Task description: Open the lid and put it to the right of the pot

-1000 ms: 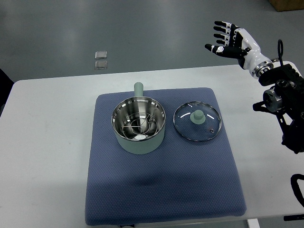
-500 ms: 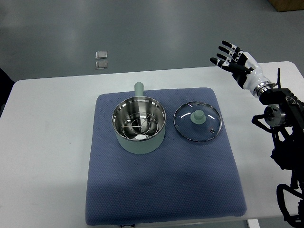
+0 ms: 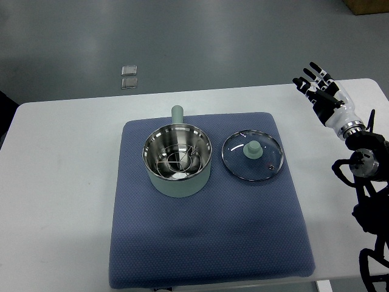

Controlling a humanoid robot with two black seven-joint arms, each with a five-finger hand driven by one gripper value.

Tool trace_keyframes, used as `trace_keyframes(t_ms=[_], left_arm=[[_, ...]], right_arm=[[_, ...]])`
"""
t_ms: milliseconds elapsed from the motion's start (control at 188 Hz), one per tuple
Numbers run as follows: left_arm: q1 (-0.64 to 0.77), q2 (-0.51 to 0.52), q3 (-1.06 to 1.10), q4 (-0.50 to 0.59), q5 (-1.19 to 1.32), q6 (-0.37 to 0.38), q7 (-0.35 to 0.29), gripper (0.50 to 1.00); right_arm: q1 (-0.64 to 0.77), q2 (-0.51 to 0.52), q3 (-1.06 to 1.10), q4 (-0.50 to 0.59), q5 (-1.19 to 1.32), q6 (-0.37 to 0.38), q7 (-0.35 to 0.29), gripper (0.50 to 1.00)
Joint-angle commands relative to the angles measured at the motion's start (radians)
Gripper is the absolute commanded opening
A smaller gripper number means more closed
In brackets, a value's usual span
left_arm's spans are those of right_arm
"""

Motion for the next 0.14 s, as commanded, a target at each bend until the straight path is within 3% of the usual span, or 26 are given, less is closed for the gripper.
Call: trace_keyframes(t_ms=[0,138], left_arm=[[0.0,0.0,0.0,0.0,0.0,0.0,0.0,1.0],[0.0,0.0,0.0,0.0,0.0,0.0,0.0,1.0]], right_arm=[[-0.003,0.0,-0.001,0.0,0.01,-0.005,0.002,0.93],[-0.006,0.0,-0.003,-0.002,0.01,-0.005,0.003,0.93]])
